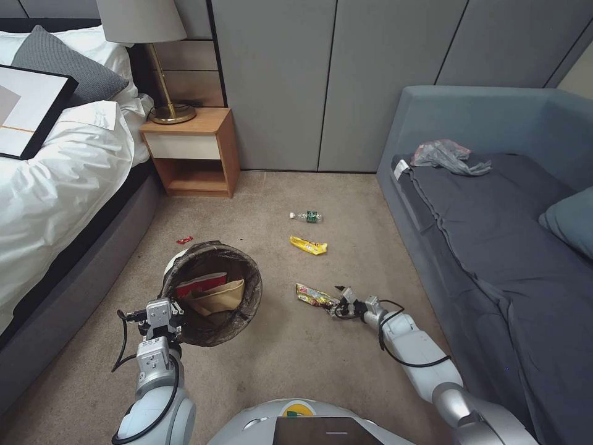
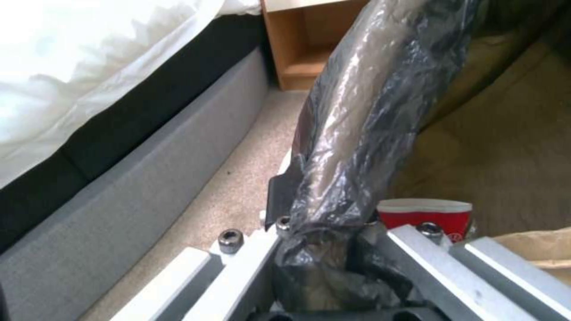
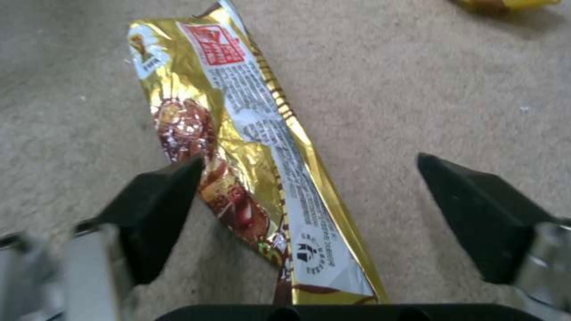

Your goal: Pick up the trash bin, then pick up the garbage from the floor and place it into the trash bin.

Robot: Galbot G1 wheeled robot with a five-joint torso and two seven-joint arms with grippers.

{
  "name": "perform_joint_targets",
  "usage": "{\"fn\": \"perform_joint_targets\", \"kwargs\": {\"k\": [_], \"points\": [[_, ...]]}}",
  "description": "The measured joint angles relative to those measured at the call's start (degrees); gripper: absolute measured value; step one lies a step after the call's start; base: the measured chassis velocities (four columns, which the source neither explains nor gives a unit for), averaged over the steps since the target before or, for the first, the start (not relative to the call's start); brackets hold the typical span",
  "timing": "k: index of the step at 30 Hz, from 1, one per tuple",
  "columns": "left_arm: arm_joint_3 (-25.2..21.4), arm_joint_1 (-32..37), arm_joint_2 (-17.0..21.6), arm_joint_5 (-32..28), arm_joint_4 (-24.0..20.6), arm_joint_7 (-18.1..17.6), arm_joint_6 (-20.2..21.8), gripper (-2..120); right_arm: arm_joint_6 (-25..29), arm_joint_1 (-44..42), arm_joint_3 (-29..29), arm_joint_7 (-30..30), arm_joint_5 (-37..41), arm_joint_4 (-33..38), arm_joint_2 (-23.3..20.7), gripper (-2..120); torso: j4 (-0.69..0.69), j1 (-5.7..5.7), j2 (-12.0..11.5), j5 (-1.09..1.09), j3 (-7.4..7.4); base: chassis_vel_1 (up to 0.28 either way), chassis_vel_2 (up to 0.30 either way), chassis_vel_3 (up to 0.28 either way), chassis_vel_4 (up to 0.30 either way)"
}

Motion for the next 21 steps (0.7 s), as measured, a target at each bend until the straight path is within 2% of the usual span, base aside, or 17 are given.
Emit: {"fn": "perform_joint_targets", "kwargs": {"k": [4, 6, 9, 10, 12, 14, 16, 18, 19, 21], "points": [[-0.2, 0.4, 0.0, 0.1, 0.0, 0.0, -0.1, 0, 0.5, 1.0, 0.1, 0.9, -0.1, -2.0, 0.9, 65, 0.00, 0.00, 0.0, 0.00, 0.00, 0.000, 0.000, 0.000, 0.000], [-0.3, 0.5, 0.0, 0.1, -0.1, 0.0, -0.1, 0, 0.5, 1.1, 0.1, 1.0, -0.1, -2.2, 1.1, 62, 0.00, 0.00, 0.0, 0.00, 0.00, 0.000, 0.000, 0.000, 0.000], [-0.2, 0.5, 0.0, 0.2, -0.1, -0.1, -0.1, 0, 0.6, 1.2, 0.0, 1.3, 0.0, -2.3, 1.5, 49, 0.00, 0.00, 0.0, 0.00, 0.00, 0.000, 0.000, 0.000, 0.000], [-0.2, 0.5, 0.0, 0.2, -0.1, -0.1, -0.1, 0, 0.6, 1.2, 0.0, 1.3, 0.0, -2.3, 1.5, 49, 0.00, 0.00, 0.0, 0.00, 0.00, 0.000, 0.000, 0.000, 0.000], [-0.1, 0.5, -0.1, 0.3, -0.1, -0.1, -0.1, 0, 0.6, 1.2, 0.0, 1.6, 0.1, -2.3, 1.8, 39, 0.00, 0.00, 0.0, 0.00, 0.00, 0.000, 0.000, 0.000, 0.000], [-0.1, 0.5, -0.1, 0.3, -0.1, -0.1, -0.1, 0, 0.6, 1.2, 0.0, 1.6, 0.2, -2.3, 1.8, 38, 0.00, 0.00, 0.0, 0.00, 0.00, 0.000, 0.000, 0.000, 0.000], [-0.1, 0.5, -0.1, 0.3, -0.1, -0.1, -0.2, 0, 0.6, 1.2, 0.0, 1.6, 0.2, -2.3, 1.8, 28, 0.00, 0.00, 0.0, 0.00, 0.00, 0.000, 0.000, 0.000, 0.000], [-0.1, 0.5, -0.1, 0.3, -0.1, -0.1, -0.2, 0, 0.6, 1.2, 0.0, 1.6, 0.2, -2.3, 1.8, 28, 0.00, 0.00, 0.0, 0.00, 0.00, 0.000, 0.000, 0.000, 0.000], [-0.1, 0.5, -0.1, 0.3, -0.1, -0.1, -0.2, 0, 0.6, 1.2, 0.0, 1.7, 0.2, -2.3, 1.8, 19, 0.00, 0.00, 0.0, 0.00, 0.00, 0.000, 0.000, 0.000, 0.000], [-0.1, 0.5, -0.1, 0.3, -0.1, -0.1, -0.2, 0, 0.6, 1.2, 0.0, 1.7, 0.2, -2.3, 1.9, 17, 0.00, 0.00, 0.0, 0.00, 0.00, 0.000, 0.000, 0.000, 0.000]]}}
